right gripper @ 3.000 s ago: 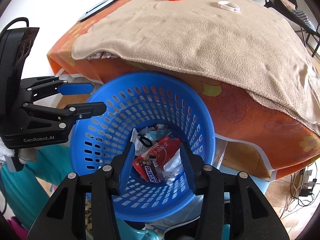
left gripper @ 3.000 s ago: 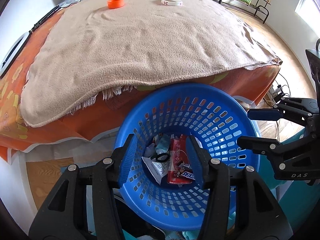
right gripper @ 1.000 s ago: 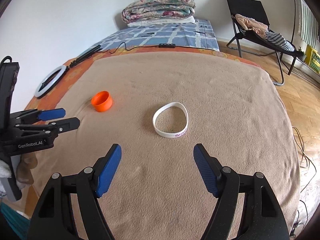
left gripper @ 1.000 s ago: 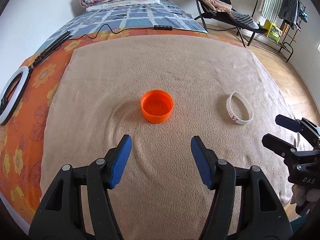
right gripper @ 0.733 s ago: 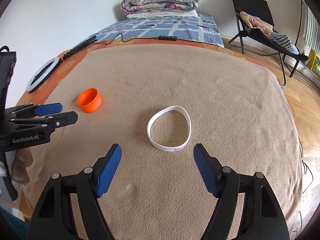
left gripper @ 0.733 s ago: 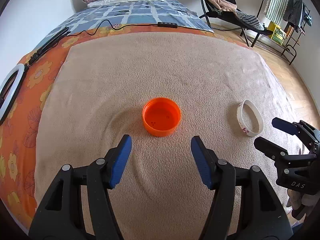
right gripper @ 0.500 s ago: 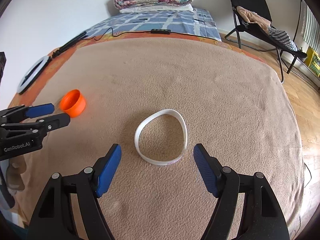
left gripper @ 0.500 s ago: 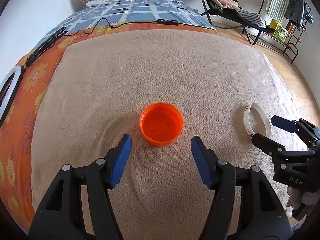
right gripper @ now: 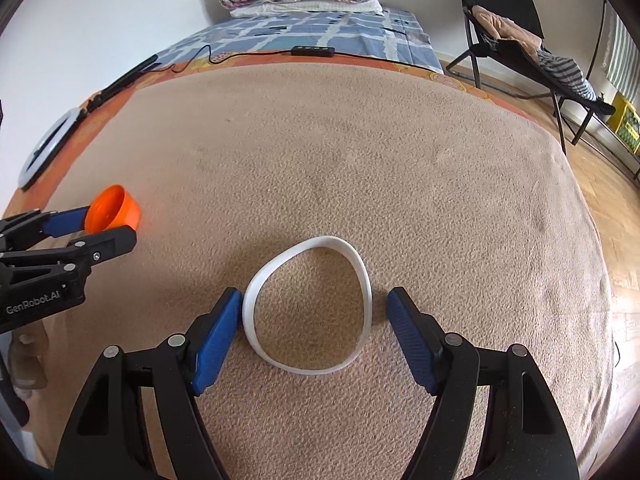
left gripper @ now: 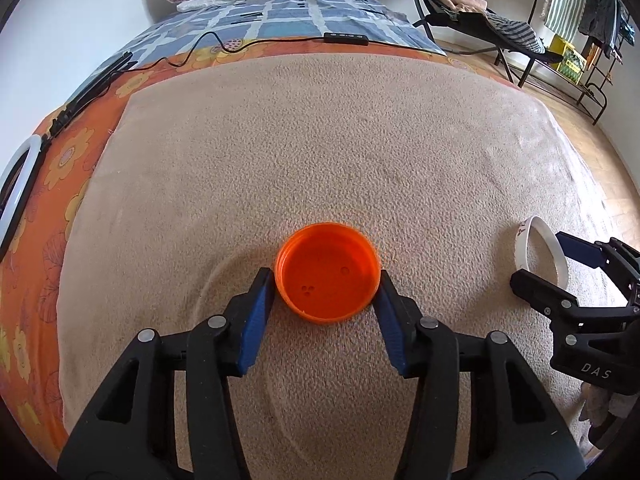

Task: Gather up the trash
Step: 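Grasp the orange cap with the left tool while the right tool grasps the white wristband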

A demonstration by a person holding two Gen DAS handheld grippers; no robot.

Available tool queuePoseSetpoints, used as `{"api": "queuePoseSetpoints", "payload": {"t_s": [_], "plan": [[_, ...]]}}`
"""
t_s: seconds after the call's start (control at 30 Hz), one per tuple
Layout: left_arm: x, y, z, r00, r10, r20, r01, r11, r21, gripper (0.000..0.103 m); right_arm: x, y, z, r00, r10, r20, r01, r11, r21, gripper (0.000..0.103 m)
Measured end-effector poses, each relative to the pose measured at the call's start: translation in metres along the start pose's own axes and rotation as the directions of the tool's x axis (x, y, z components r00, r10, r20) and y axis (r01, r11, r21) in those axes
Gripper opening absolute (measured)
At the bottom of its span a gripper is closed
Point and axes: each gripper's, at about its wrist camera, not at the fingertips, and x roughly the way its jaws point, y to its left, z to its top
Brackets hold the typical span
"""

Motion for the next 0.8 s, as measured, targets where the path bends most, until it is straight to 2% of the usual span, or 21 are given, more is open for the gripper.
{"api": "queuePoseSetpoints", "payload": {"t_s": [0.13,0.23,0.33,0.4,0.47,0.57,0.8], "plan": [[-0.001,0.000,-0.001,1.000,0.001,0.004,-0.001,1.000,0.002,0.047,0.001,-0.002,0.001,1.000,0.011,0.003,-0.011,1.000,0.012,0.074],[-0.003,-0.001,-0.002,1.000,0.005,0.008,-0.005,1.000,0.009,0.047,-0.001,-0.005,0.001,1.000,0.012,0.008,-0.012,1.000,0.016,0.063],[-0.006,-0.002,-0.003,1.000,0.008,0.016,-0.008,1.000,0.015,0.047,-0.003,-0.008,0.001,1.000,0.029,0.007,-0.029,0.999,0.024,0.044],[-0.009,-0.003,-0.003,1.000,0.009,0.021,-0.009,1.000,0.019,0.047,-0.005,-0.009,0.001,0.999,0.046,0.005,-0.046,0.998,0.033,0.024],[-0.013,-0.004,-0.004,1.000,0.008,0.029,-0.008,1.000,0.023,0.047,-0.006,-0.010,0.001,0.998,0.066,0.002,-0.066,0.997,0.042,0.010],[-0.021,-0.007,-0.004,0.999,0.005,0.041,-0.006,1.000,0.031,0.047,-0.008,-0.010,0.001,0.997,0.083,0.002,-0.083,0.995,0.047,0.006],[-0.046,-0.011,-0.014,0.998,-0.002,0.064,-0.002,0.998,0.056,0.047,-0.029,-0.007,0.000,0.996,0.080,0.041,-0.082,0.996,0.029,0.005]]}}
